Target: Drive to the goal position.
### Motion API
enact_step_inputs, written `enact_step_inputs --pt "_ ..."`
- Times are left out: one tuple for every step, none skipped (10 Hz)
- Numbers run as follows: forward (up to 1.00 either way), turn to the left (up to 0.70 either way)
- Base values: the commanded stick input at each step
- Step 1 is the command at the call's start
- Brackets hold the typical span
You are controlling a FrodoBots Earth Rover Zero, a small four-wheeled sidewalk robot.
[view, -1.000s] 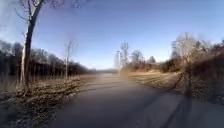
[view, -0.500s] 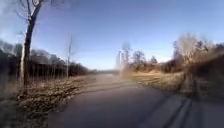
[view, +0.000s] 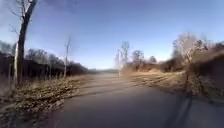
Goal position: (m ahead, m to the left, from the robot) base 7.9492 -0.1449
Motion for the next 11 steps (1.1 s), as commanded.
enact_step_inputs --pt "0.0 0.0" --pt "0.0 0.0" --pt "0.0 0.0" --pt "0.0 0.0" --pt "0.0 0.0" --pt "0.0 0.0" --pt "0.46 0.0" --pt "1.0 0.0" --pt "1.0 0.0" --pt "1.0 0.0" --pt "1.0 0.0"
